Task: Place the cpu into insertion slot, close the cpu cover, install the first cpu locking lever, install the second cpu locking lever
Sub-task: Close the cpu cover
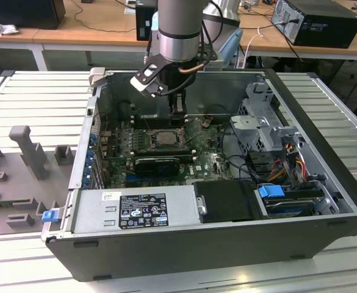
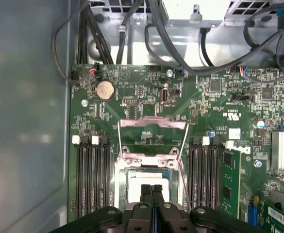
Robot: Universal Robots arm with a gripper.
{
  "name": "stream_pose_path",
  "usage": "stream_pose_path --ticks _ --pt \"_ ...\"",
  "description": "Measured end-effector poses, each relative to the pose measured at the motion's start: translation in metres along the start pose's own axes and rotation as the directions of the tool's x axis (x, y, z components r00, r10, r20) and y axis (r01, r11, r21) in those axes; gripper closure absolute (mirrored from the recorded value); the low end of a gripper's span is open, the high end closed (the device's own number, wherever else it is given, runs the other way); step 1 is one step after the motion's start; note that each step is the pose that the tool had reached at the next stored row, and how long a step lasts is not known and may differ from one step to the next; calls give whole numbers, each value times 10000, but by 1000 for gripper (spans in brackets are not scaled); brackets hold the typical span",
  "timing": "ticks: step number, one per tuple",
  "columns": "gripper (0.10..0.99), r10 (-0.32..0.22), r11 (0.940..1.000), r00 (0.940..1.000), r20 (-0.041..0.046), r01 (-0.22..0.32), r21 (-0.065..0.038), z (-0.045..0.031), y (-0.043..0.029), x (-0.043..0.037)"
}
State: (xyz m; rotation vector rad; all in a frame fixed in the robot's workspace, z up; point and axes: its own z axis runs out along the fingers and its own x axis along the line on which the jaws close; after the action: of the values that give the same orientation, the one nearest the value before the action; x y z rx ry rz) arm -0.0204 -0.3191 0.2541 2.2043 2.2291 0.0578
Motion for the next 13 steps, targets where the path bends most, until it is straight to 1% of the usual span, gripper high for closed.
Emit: stream_pose_path --ticks 5,13 --pt "980 1 10000 10000 5 -1 -1 -75 6 9" --pt "980 -1 10000 10000 3 1 -3 -111 23 10"
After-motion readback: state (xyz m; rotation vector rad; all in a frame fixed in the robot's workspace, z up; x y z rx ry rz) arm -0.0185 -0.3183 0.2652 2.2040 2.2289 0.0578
